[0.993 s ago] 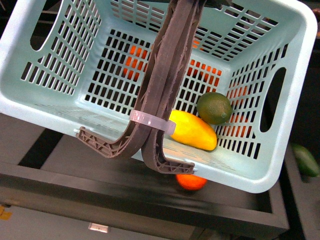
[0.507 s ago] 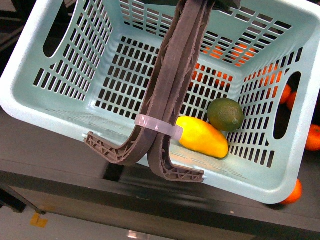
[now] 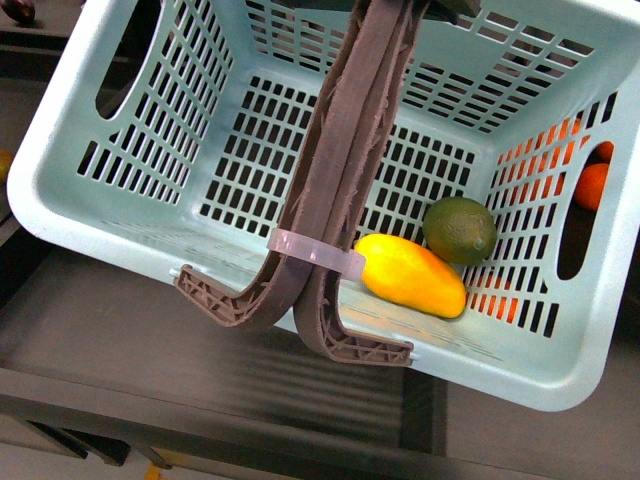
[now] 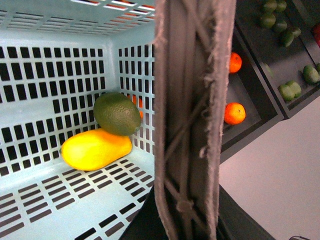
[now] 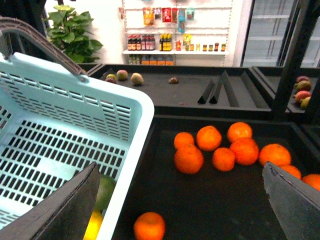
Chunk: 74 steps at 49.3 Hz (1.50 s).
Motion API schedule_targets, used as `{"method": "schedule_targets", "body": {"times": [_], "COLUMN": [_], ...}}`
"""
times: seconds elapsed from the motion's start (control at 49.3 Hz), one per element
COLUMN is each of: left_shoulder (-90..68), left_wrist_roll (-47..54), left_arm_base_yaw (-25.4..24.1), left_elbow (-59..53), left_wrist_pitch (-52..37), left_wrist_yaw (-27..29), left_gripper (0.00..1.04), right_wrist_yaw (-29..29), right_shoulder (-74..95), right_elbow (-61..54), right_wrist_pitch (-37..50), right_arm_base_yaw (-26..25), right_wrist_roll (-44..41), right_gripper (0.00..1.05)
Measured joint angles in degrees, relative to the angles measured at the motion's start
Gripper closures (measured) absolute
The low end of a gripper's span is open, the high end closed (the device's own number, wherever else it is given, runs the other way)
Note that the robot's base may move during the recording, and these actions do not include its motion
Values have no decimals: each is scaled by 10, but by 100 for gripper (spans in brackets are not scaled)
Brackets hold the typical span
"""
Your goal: Pick mango and avocado into basket
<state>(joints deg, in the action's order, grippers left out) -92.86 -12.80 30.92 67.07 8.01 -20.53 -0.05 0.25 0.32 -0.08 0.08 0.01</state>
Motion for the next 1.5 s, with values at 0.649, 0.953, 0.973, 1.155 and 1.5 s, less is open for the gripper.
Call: {"method": "schedule_targets", "body": {"times": [0.649,0.953,0.973,1.155,1.5], "left_shoulder": [0,-134,-150,-282,-582], "left_wrist_roll": [3,111,97,-123,-541], "left_arm_base_yaw": [2,-24,-24,-28,-98], "left_elbow": [0,111,122,303,822], "left_wrist_pitch": [0,-55,-76,-122,200], "left_wrist_yaw": [-8,-101,-89,72,351], "left_gripper": [97,97,97,97,97], "right_wrist_yaw": [-1,-1,-1,0,0], "right_shoulder": [0,0,0,0,0], "right_elbow": [0,0,0,0,0], "right_wrist_pitch": [-1,-1,-1,-1,-1], "right_arm_base_yaw": [-1,-1,-1,-1,-1], "right_wrist_roll": [0,0,0,0,0], "right_gripper": [8,8,8,8,8]}}
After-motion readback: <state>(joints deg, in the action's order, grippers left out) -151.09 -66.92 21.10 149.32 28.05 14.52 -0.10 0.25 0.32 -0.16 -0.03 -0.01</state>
